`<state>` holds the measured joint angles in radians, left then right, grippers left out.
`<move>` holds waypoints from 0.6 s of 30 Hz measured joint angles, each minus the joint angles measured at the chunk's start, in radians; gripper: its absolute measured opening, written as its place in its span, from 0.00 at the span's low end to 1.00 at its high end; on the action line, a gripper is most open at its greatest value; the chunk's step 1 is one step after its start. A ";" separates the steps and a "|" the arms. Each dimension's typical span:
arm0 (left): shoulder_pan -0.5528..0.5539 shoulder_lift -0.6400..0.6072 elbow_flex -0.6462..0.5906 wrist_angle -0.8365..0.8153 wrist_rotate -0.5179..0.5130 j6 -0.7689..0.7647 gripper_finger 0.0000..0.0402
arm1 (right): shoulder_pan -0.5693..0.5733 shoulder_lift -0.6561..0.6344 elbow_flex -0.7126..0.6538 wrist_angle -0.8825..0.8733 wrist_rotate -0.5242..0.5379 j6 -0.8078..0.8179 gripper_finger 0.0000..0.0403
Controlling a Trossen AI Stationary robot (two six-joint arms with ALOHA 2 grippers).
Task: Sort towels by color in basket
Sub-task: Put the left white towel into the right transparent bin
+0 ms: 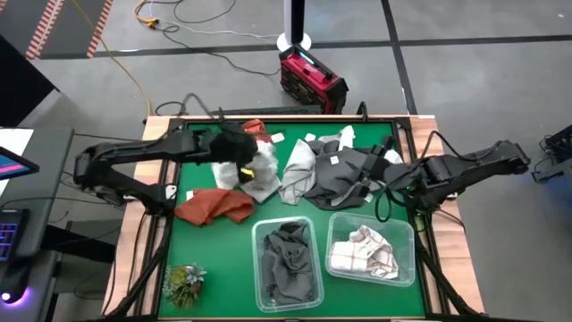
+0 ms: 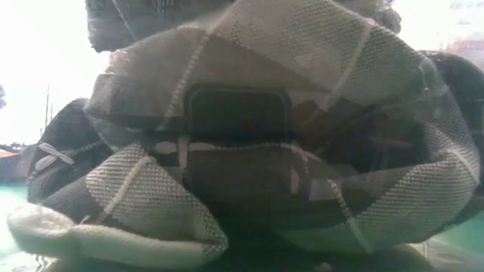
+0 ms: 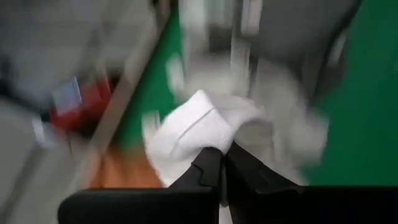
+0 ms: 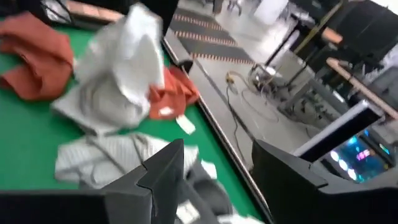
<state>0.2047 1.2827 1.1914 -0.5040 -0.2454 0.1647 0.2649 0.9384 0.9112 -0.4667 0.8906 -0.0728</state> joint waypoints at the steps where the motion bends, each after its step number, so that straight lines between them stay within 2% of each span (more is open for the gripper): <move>1: -0.007 -0.009 0.006 0.083 0.007 0.042 0.00 | 0.000 0.015 0.000 0.045 0.000 -0.024 0.56; 5: -0.016 -0.011 0.008 0.354 0.104 0.172 0.00 | 0.001 0.071 0.000 0.179 -0.001 -0.099 0.56; 9: -0.016 0.027 0.008 0.516 0.221 0.193 0.00 | -0.018 0.130 0.000 0.312 -0.001 -0.208 0.56; 12: -0.016 0.069 0.008 0.590 0.253 0.201 0.00 | -0.040 0.163 0.000 0.463 -0.001 -0.331 0.56; 15: -0.016 0.117 0.035 0.595 0.300 0.223 0.00 | -0.057 0.193 0.000 0.612 -0.003 -0.423 0.56; 18: -0.024 0.156 0.081 0.597 0.345 0.282 0.00 | -0.080 0.211 0.001 0.688 -0.095 -0.439 0.57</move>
<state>0.1803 1.4389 1.2724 0.0925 0.0992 0.4470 0.1850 1.1496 0.9119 0.2217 0.7958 -0.5114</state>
